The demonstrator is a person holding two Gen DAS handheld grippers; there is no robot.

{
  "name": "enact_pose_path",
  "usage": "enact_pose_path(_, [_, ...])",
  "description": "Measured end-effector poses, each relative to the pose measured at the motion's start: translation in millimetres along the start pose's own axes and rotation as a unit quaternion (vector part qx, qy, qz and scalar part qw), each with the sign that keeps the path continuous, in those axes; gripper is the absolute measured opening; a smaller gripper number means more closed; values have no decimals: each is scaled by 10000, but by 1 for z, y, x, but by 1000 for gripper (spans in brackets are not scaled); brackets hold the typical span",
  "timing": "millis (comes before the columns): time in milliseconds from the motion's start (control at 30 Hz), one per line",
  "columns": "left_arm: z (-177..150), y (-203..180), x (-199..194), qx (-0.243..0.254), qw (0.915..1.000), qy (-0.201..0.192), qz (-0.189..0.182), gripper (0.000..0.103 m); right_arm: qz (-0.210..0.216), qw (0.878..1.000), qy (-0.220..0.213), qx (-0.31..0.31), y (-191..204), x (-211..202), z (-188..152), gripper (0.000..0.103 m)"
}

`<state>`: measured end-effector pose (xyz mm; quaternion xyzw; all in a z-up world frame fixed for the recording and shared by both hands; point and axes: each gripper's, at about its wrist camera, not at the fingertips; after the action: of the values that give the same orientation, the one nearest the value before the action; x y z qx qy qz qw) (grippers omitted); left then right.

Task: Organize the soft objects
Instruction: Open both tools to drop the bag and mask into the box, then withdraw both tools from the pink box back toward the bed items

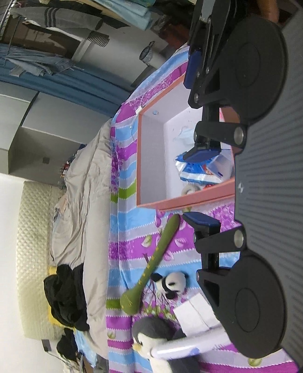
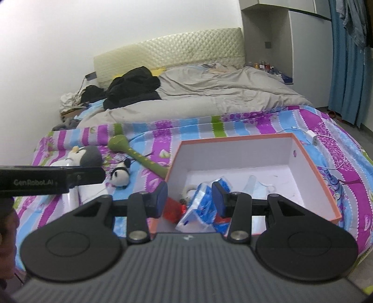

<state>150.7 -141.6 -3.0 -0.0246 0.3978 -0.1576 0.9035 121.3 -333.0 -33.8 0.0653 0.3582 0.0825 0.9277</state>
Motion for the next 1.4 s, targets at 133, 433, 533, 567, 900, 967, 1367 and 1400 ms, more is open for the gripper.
enact_pose_path(133, [-16, 12, -16, -128, 9999, -48, 53, 53, 68, 9999, -6, -87, 14, -6, -8, 44])
enact_pose_path(433, [-48, 41, -46, -390, 9989, -89, 236, 53, 299, 9991, 82, -273, 45, -12, -27, 44])
enact_pose_path(533, [-58, 50, -54, -483, 9984, -90, 296, 53, 391, 9985, 132, -351, 55, -12, -34, 44])
enact_pose_path(567, [-61, 53, -56, -511, 9981, -96, 316, 53, 421, 9983, 153, -381, 59, -12, -36, 44])
enact_pose_path(900, [-94, 79, -68, -782, 9956, 63, 520, 53, 768, 9940, 480, -613, 89, -3, -58, 44])
enact_pose_path(967, [-99, 87, -70, -847, 9949, 96, 542, 53, 822, 9933, 524, -619, 93, 0, -61, 44])
enact_pose_path(1367, [-99, 126, -52, -1199, 9893, 289, 776, 55, 963, 9891, 778, -797, 115, 30, -53, 44])
enact_pose_path(1400, [-97, 128, -50, -1206, 9892, 287, 787, 55, 972, 9888, 794, -807, 117, 33, -51, 44])
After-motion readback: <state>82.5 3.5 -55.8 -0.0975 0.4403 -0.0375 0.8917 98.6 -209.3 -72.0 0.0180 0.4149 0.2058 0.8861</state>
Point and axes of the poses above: each gripper's, at about its wrist camera, not at the fingertips, and x roughly the way its jaws point, y to its left, z to its top, and after that the axes turned 8 degrees about y, right-handed
